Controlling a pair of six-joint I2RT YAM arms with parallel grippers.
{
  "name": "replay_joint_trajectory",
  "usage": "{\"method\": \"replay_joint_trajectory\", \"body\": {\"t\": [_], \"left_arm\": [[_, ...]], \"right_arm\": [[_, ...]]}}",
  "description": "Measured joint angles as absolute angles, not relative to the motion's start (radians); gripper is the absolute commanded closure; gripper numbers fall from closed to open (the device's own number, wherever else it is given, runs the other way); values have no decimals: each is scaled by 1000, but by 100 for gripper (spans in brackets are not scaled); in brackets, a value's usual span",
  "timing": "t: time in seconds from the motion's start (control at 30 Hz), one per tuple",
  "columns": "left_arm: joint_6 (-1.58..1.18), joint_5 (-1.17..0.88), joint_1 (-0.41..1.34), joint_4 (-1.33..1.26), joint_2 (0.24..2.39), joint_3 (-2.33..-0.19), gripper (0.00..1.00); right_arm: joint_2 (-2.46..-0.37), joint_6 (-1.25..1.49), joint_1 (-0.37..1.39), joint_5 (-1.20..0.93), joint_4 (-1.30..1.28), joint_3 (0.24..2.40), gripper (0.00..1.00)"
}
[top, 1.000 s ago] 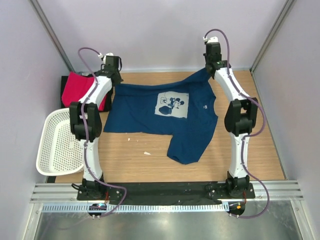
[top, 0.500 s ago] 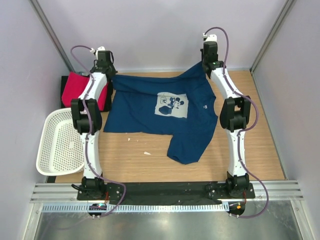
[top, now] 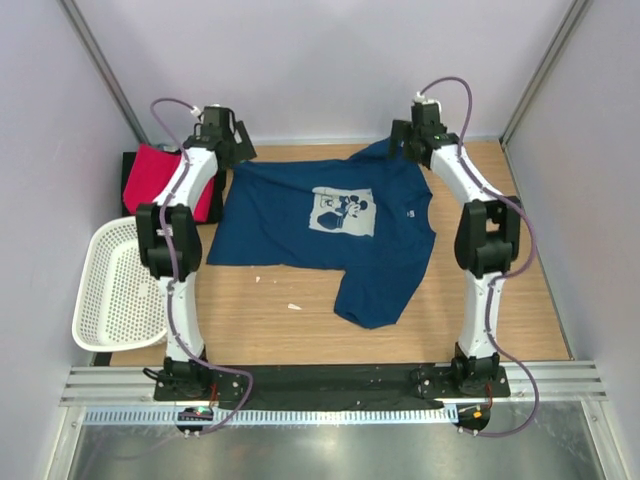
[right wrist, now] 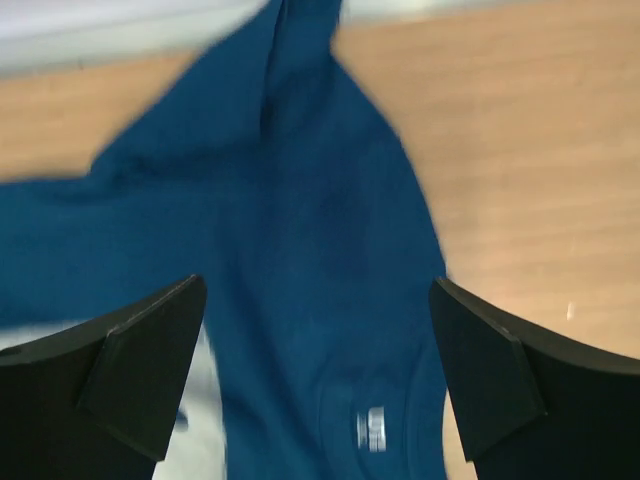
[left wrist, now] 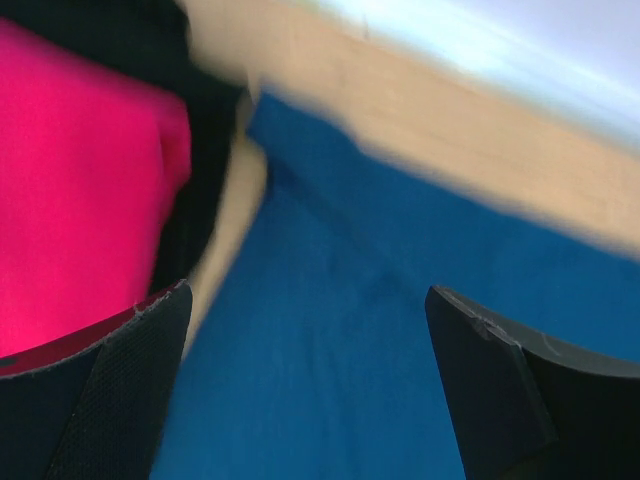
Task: Fold and stack the t-shirts
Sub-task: Flatten the tshirt out
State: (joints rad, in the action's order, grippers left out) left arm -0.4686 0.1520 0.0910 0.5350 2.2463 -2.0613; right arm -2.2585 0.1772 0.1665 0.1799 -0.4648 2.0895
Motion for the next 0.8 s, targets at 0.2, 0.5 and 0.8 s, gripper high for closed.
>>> {"method": "replay_joint_trajectory", "body": {"t": [0.2, 0.5, 0.8], "left_arm": [[-554, 128, 236, 572, 1913, -1640, 1], [-667, 123, 279, 514, 1860, -1283, 15], [-703, 150, 273, 431, 1860, -1203, 18]], "right_arm": [[-1884, 288, 187, 144, -497, 1542, 0], [-1828, 376, 219, 98, -461, 1271, 2], [-1818, 440, 219, 111, -421, 1148, 3]]}}
